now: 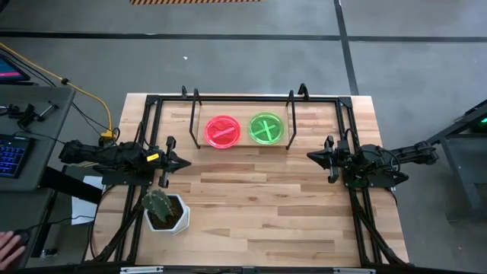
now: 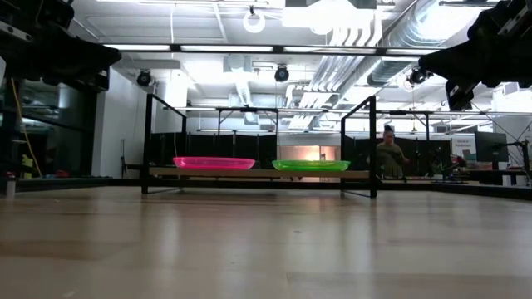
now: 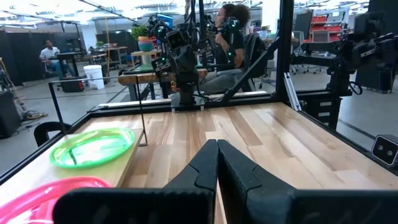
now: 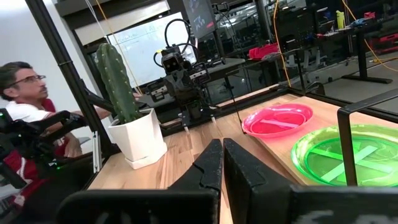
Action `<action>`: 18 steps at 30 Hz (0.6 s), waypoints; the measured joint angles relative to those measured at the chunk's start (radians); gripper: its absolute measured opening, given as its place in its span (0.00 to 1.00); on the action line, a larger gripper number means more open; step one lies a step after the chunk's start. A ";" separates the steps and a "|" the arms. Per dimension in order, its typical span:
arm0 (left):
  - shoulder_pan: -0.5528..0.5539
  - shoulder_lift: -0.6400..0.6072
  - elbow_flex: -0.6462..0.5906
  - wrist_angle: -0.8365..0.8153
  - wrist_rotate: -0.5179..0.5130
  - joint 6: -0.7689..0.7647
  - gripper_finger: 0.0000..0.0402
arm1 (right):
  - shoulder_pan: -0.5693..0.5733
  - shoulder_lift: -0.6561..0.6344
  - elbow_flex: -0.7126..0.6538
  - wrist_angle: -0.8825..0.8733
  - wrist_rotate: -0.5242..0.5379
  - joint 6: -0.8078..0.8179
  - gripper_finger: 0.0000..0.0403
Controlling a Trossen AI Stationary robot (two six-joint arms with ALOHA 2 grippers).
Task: Place and stack plates onto a shelf
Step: Return to Home Position
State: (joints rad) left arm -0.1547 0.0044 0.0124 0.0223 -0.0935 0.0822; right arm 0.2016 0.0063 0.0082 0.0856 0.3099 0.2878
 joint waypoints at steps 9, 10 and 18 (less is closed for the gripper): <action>0.000 0.000 0.000 0.000 -0.001 0.000 0.00 | 0.000 0.000 0.000 0.000 -0.004 0.000 0.00; 0.000 0.000 0.000 0.000 -0.001 0.000 0.00 | 0.000 0.000 0.000 0.000 -0.003 0.000 0.00; 0.000 0.000 0.000 0.000 -0.001 0.000 0.00 | 0.000 0.000 0.000 0.000 -0.003 0.000 0.00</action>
State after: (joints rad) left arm -0.1547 0.0044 0.0124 0.0219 -0.0940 0.0822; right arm 0.2016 0.0066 0.0082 0.0856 0.3069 0.2878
